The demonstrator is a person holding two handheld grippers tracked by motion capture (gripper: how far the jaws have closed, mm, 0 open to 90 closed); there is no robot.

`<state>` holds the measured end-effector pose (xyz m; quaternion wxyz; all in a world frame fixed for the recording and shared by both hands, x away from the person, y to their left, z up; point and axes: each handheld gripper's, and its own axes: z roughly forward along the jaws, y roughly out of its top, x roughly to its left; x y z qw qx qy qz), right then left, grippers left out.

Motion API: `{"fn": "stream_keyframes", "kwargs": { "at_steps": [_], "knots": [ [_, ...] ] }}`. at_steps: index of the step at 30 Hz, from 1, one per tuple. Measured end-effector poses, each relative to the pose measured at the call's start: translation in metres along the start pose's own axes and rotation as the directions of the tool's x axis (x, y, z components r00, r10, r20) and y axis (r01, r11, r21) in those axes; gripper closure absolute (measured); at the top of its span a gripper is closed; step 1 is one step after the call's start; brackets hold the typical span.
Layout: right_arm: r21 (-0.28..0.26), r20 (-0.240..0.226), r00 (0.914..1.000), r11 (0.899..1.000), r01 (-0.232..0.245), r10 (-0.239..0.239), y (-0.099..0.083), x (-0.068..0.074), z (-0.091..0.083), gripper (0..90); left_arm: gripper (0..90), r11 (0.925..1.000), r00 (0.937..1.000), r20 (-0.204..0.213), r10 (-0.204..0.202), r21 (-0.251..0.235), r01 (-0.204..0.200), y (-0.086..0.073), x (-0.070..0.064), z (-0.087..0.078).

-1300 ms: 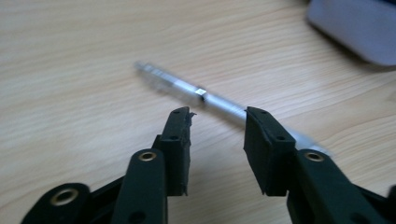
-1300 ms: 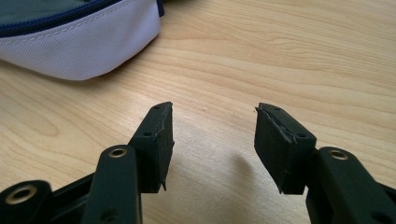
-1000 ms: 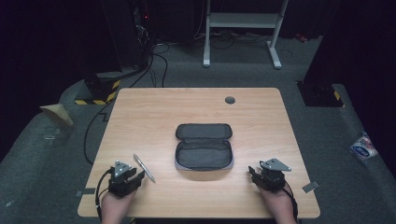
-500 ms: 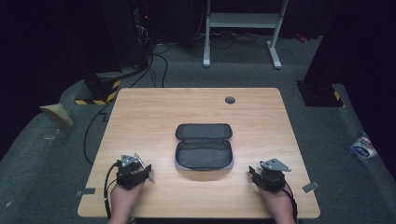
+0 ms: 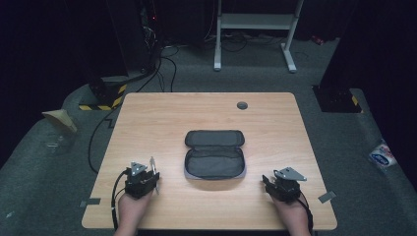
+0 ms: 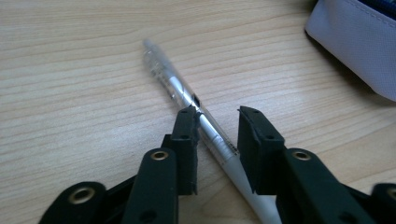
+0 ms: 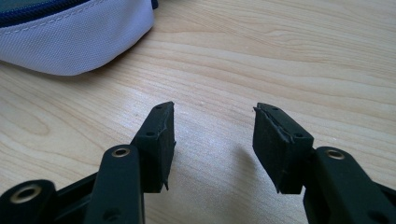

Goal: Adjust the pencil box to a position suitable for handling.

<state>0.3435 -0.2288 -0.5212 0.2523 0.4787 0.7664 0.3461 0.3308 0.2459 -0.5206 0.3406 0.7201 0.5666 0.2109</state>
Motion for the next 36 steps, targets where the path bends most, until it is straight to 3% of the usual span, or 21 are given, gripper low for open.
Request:
{"fn": "stream_keyframes", "kwargs": {
  "at_steps": [8, 13, 17, 21, 26, 34, 36],
  "knots": [
    [0.0, -0.002, 1.0, 1.0, -0.002, 0.002, 0.0, 0.0, 0.0, 48.3, 78.3, 0.999, 0.9989, 0.009, 0.045, 0.002, -0.045, -0.001, -0.004, 0.0],
    [-0.001, -0.003, 1.0, 1.0, -0.001, 0.001, 0.0, 0.0, 0.0, 48.3, 77.5, 0.997, 0.9969, 0.014, 0.078, 0.001, -0.078, 0.0, -0.005, 0.0],
    [0.002, -0.006, 1.0, 1.0, -0.005, 0.005, 0.0, 0.0, 0.0, 48.3, 78.1, 0.9968, 0.9957, 0.048, 0.08, -0.001, -0.08, 0.0, -0.004, 0.001],
    [0.01, -0.005, 0.9999, 1.0, 0.013, -0.013, 0.001, 0.001, 0.001, 48.2, 73.0, 0.9954, 0.9939, 0.056, 0.096, 0.0, -0.096, 0.0, -0.004, 0.002],
    [0.022, -0.011, 0.9999, 1.0, 0.005, -0.005, 0.001, 0.001, 0.002, 47.6, 68.4, 0.9953, 0.9935, 0.059, 0.097, -0.009, -0.097, 0.001, -0.004, 0.004],
    [0.048, -0.016, 0.9996, 0.999, 0.026, -0.025, 0.002, 0.002, 0.004, 46.4, 70.8, 0.9968, 0.9925, 0.094, 0.079, -0.024, -0.077, 0.0, 0.002, 0.005],
    [0.05, -0.021, 0.9997, 0.999, 0.016, -0.015, 0.002, 0.001, 0.005, 46.2, 74.2, 0.999, 0.9901, 0.137, 0.03, -0.036, -0.025, -0.003, 0.005, 0.005]
  ]
}}
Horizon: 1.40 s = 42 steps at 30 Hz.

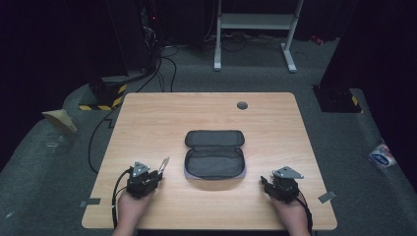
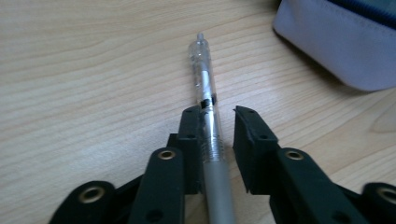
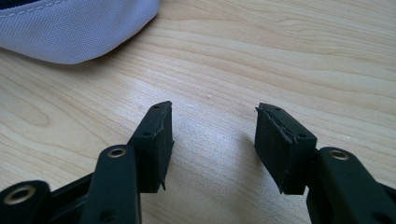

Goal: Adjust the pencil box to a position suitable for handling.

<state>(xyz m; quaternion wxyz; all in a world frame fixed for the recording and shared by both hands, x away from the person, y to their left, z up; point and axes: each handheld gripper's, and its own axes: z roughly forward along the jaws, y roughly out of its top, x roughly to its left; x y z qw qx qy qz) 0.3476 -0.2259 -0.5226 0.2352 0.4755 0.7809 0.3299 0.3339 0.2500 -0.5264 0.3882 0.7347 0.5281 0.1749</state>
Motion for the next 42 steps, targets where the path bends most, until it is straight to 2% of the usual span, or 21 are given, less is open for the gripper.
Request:
{"fn": "stream_keyframes", "kwargs": {
  "at_steps": [1, 5, 26, 35, 38, 42],
  "knots": [
    [0.0, -0.002, 1.0, 1.0, 0.002, -0.002, 0.0, -0.001, 0.0, 46.1, 76.6, 1.0, 0.9999, 0.01, -0.007, -0.006, 0.007, -0.001, 0.001, 0.0],
    [0.0, 0.001, 1.0, 1.0, 0.003, -0.003, 0.0, 0.0, 0.0, 46.1, 78.1, 0.9994, 0.9995, 0.009, 0.032, -0.011, -0.031, -0.003, -0.003, 0.0],
    [0.001, 0.002, 1.0, 1.0, -0.004, 0.004, 0.0, 0.001, 0.0, 46.5, 79.1, 0.9992, 0.9993, -0.002, 0.037, -0.013, -0.037, -0.003, -0.004, 0.0],
    [0.001, -0.001, 1.0, 1.0, -0.005, 0.005, 0.0, 0.001, 0.0, 46.5, 79.2, 0.9978, 0.9985, -0.009, 0.054, -0.037, -0.055, -0.004, -0.003, -0.006],
    [0.001, 0.001, 1.0, 1.0, -0.004, 0.004, 0.0, 0.001, 0.0, 46.5, 79.2, 0.997, 0.9987, -0.004, 0.051, -0.058, -0.051, -0.003, -0.004, -0.008],
    [0.001, 0.002, 1.0, 1.0, -0.003, 0.003, 0.0, 0.001, 0.0, 46.5, 79.2, 0.9946, 0.9978, 0.002, 0.066, -0.081, -0.066, -0.002, -0.006, -0.012]
  ]
}}
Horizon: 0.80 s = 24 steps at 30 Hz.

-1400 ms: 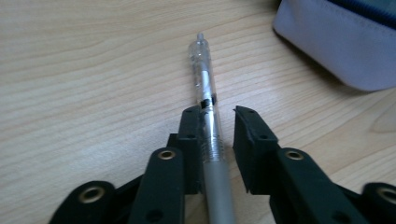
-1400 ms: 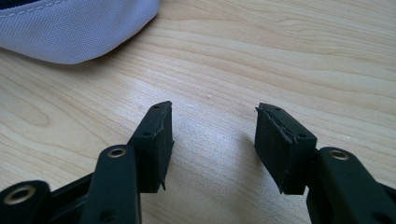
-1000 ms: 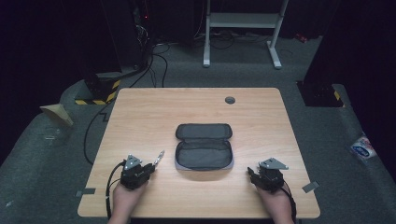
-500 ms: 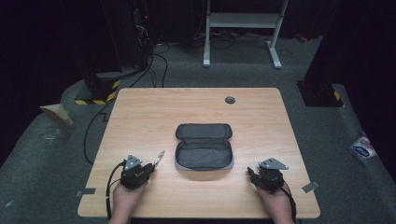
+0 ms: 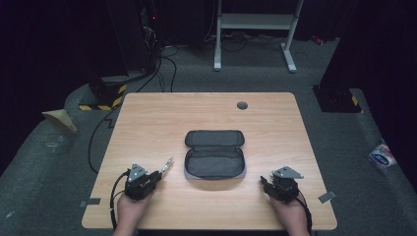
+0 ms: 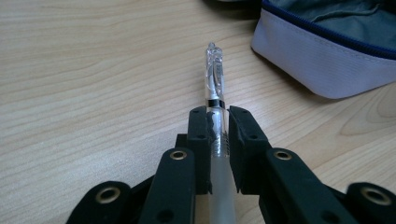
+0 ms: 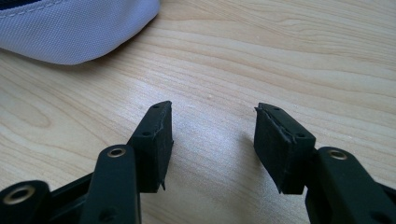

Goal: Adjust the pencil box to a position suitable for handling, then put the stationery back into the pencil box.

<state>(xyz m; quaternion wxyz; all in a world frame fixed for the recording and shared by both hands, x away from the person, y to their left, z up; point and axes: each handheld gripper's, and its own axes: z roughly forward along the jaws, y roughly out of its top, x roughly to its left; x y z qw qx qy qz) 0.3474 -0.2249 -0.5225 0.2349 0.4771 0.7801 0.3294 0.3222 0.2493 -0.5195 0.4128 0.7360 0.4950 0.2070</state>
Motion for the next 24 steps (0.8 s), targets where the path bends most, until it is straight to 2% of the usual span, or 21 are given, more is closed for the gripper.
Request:
{"fn": "stream_keyframes", "kwargs": {
  "at_steps": [11, 24],
  "knots": [
    [0.001, 0.001, 1.0, 1.0, -0.001, 0.001, 0.0, 0.001, 0.0, 46.5, 79.1, 0.9966, 0.9984, 0.015, 0.055, -0.062, -0.054, 0.01, -0.013, -0.011],
    [-0.001, 0.004, 1.0, 1.0, 0.002, -0.002, 0.0, 0.001, 0.0, 46.6, 79.2, 0.9934, 0.9965, 0.042, 0.073, -0.091, -0.069, 0.019, -0.017, -0.012]
  ]
}}
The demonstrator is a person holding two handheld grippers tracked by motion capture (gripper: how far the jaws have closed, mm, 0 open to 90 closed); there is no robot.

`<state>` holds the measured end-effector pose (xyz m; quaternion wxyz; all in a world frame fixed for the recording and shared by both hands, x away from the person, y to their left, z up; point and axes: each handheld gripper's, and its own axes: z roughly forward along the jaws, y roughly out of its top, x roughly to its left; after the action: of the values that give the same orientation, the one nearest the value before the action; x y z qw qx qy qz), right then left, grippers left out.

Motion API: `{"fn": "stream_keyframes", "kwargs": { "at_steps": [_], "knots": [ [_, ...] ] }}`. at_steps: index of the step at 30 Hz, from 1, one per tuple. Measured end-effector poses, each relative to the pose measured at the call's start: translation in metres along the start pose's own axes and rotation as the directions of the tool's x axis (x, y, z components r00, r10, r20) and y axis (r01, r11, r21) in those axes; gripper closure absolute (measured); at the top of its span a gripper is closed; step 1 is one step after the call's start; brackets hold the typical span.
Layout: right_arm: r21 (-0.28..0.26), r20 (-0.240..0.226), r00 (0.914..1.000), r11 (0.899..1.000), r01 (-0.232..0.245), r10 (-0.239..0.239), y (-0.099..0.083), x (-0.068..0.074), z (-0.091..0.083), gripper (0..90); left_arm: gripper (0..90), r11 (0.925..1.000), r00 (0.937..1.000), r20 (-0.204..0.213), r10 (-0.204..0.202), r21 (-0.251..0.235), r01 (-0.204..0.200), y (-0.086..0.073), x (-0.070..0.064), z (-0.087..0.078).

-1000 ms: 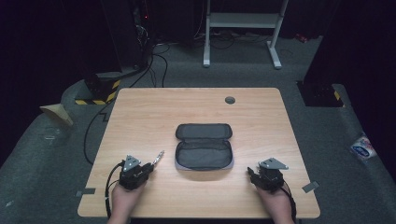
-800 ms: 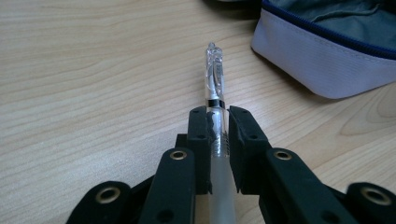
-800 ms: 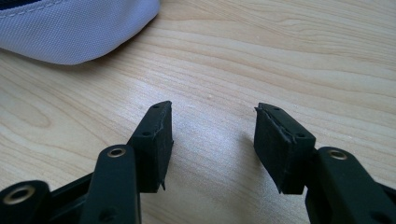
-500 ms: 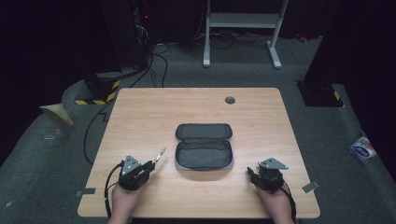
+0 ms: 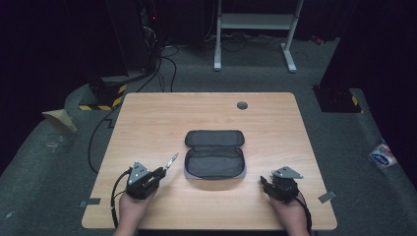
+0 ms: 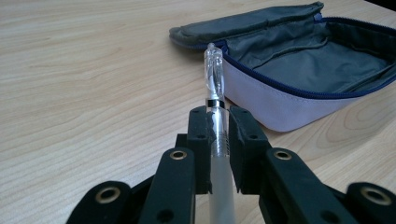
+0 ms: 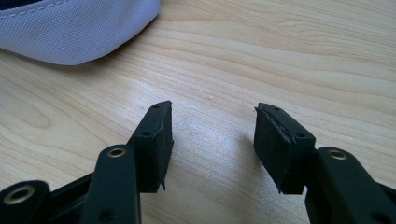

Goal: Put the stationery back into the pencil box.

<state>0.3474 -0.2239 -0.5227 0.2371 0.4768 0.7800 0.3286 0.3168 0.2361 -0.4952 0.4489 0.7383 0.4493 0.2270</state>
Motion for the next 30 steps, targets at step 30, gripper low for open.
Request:
{"fn": "stream_keyframes", "kwargs": {
  "at_steps": [30],
  "knots": [
    [0.0, -0.001, 1.0, 1.0, 0.002, -0.002, 0.0, 0.0, 0.0, 47.0, 79.1, 0.9971, 0.995, 0.065, 0.075, -0.01, -0.075, 0.046, -0.018, 0.012]
  ]
}}
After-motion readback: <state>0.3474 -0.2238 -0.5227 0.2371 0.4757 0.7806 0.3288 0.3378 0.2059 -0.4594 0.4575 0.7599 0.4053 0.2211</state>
